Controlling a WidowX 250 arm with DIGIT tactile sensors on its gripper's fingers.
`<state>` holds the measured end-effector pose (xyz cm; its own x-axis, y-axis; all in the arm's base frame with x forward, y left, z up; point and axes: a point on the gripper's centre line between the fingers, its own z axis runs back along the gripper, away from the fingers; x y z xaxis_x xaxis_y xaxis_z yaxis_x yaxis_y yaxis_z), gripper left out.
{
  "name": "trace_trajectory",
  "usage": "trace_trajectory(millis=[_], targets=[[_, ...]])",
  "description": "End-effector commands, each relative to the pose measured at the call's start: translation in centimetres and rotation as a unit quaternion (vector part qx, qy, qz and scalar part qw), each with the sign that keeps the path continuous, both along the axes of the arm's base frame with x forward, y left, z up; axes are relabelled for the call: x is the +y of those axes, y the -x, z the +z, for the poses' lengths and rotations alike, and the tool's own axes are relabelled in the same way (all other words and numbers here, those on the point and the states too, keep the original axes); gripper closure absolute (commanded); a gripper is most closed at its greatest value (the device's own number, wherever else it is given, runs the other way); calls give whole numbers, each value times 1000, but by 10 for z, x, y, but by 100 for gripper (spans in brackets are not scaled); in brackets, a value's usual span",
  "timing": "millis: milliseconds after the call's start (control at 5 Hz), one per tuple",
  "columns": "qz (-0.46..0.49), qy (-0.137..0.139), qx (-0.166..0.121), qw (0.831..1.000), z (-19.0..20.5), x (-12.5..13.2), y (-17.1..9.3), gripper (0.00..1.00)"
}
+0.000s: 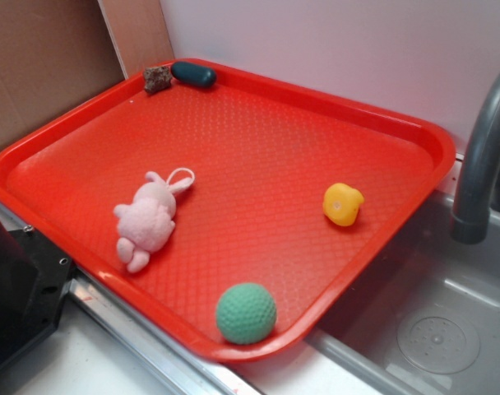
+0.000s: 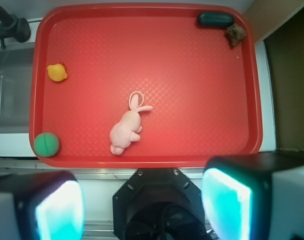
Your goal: Grab the yellow duck.
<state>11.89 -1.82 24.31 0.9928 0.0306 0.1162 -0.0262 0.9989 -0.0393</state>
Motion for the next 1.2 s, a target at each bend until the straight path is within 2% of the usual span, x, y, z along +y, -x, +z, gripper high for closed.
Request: trace_trajectory(millis=[0,200,400,600,800,1000], targets=[[0,0,0,1000,0,0,0,0],[-124,-24,-10,992,-50,-1,-50,0],[-208,-18,-58,976,-89,-40,-85,0],[-290,-32,-60,955,-131,-78,-118,0],[-379,3,-45,924,-159,-115,-126,0],[-419,-31,-39,907,-178,-144,-137,0]])
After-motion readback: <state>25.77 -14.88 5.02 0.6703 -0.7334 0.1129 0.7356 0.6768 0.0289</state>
